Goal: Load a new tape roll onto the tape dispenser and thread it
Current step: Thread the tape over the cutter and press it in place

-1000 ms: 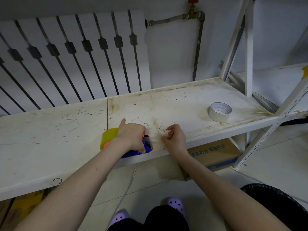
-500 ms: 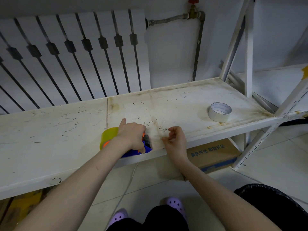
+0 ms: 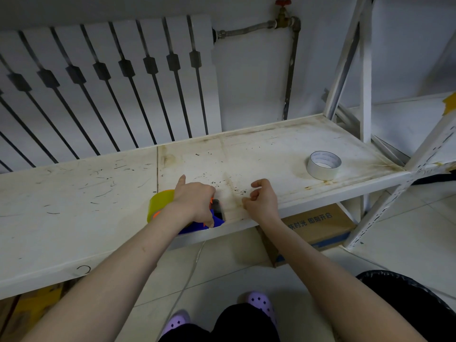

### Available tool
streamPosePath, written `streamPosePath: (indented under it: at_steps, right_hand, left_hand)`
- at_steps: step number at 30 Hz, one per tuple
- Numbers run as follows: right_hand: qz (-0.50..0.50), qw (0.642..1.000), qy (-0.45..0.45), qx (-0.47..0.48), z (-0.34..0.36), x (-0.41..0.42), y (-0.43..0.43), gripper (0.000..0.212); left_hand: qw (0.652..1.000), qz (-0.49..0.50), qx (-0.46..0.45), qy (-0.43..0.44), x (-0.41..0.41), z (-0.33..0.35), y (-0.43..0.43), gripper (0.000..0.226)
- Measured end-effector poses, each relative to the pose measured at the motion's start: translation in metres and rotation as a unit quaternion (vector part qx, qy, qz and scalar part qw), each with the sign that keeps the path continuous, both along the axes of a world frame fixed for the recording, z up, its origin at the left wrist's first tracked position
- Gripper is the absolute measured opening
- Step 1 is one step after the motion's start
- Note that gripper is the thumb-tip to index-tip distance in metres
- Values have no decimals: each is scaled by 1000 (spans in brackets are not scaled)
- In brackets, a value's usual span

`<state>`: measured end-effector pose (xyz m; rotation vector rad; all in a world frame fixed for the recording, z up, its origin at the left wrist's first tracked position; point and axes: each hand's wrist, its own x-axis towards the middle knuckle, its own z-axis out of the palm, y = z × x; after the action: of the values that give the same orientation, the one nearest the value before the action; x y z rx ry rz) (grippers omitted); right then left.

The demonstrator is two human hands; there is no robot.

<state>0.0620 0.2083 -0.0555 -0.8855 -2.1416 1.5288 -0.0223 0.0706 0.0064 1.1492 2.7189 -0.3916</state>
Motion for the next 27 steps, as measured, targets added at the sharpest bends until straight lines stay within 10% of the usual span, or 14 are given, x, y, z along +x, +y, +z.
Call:
streamPosePath:
  at_steps: [11, 18, 27]
  right_hand:
    - [15, 998, -7, 56, 1, 7, -2, 38]
    - [15, 999, -6, 50, -9, 6, -3, 38]
    - [20, 1000, 11, -2, -17, 12, 3, 33]
  left_hand:
    - [999, -27, 32, 13, 2, 6, -17, 77]
    - [991, -73, 61, 93, 16, 5, -33, 23]
    - [989, -66, 84, 101, 14, -4, -34, 30]
